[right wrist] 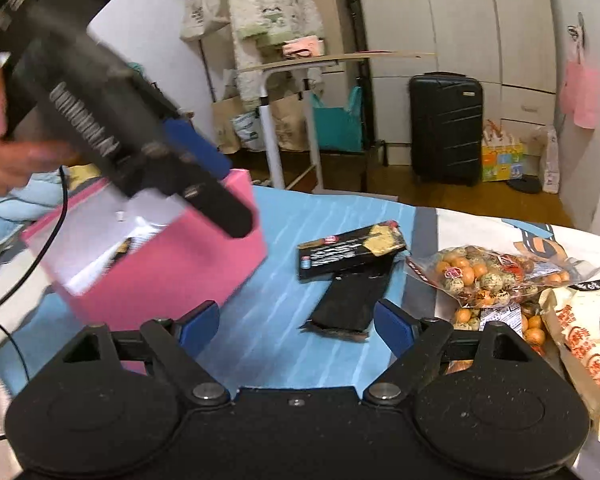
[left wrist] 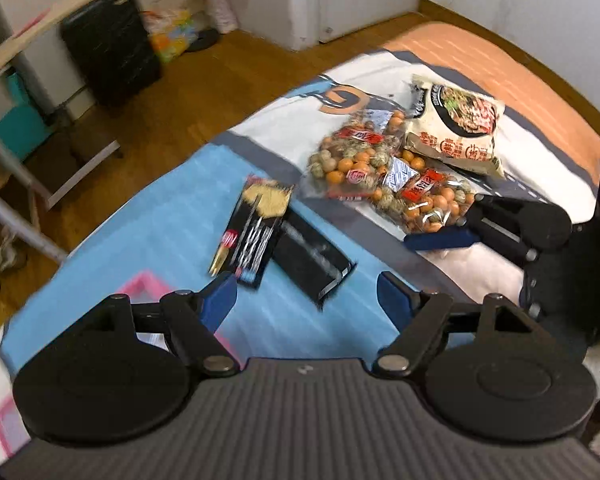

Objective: Organize snacks
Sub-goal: 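Grasp another black NB cracker pack with the left tool while the right tool grasps the black pouch, then carry the cracker pack and black pouch over the pink box with both tools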

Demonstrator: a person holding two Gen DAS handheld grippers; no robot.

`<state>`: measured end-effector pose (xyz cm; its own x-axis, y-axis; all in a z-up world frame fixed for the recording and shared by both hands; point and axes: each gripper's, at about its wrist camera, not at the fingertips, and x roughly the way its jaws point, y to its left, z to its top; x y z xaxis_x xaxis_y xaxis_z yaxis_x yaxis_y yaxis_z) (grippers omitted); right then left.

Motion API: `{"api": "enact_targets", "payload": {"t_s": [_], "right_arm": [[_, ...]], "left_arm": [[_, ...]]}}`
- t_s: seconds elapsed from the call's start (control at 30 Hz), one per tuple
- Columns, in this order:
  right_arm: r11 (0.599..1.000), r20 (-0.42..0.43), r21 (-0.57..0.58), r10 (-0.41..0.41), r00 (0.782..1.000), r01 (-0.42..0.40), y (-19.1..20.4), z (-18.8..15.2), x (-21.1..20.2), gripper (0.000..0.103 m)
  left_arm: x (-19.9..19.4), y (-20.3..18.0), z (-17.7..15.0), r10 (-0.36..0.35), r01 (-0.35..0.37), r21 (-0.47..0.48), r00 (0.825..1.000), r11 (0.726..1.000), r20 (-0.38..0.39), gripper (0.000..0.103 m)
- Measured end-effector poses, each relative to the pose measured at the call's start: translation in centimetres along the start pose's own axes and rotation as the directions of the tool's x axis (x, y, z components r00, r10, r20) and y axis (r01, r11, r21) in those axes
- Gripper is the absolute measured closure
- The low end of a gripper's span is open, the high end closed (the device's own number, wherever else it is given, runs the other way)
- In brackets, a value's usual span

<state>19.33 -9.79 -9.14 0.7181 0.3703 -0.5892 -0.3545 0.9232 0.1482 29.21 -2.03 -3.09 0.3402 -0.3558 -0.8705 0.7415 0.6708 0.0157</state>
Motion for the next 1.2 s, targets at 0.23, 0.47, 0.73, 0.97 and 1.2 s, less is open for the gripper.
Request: {"api": "enact_targets", "payload": {"t_s": [0.23, 0.47, 0.73, 0.97, 1.2], "right_arm": [[0.999, -0.008, 0.014, -0.043, 0.999, 0.043, -0.9, -0.2, 4.2, 0.016], [0.994, -0.049, -0.062, -0.089, 0.995, 0.086, -0.9, -0.5, 7.2, 0.016], [0.989, -0.074, -0.02, -0.15, 0.986, 0.148, -1.6, -0.8, 9.3, 0.031], [0.988, -0.081, 0.01, -0.152, 0.985, 0.154, -1.5, -1.2, 7.0, 0.047], [0.985, -0.121, 0.012, -0.17, 0.978, 0.173, -1.0, -2.6, 2.3, 0.047]], "left_arm": [[8.1, 1.7, 3.8, 0.114, -0.112, 0.033, 0.992, 0.993, -0.058, 0.029], [13.5, 3.1, 3.9, 0.178, -0.176, 0.03, 0.97, 0.984, -0.163, 0.03], [15.1, 3.8, 4.4, 0.167, -0.189, -0.098, 0.967, 0.977, -0.192, 0.027], [14.4, 3.2, 4.1, 0.114, -0.142, -0.149, 0.977, 0.979, -0.182, 0.05], [13.2, 2.4, 2.3, 0.023, -0.096, -0.336, 0.976, 0.937, -0.217, 0.051]]}}
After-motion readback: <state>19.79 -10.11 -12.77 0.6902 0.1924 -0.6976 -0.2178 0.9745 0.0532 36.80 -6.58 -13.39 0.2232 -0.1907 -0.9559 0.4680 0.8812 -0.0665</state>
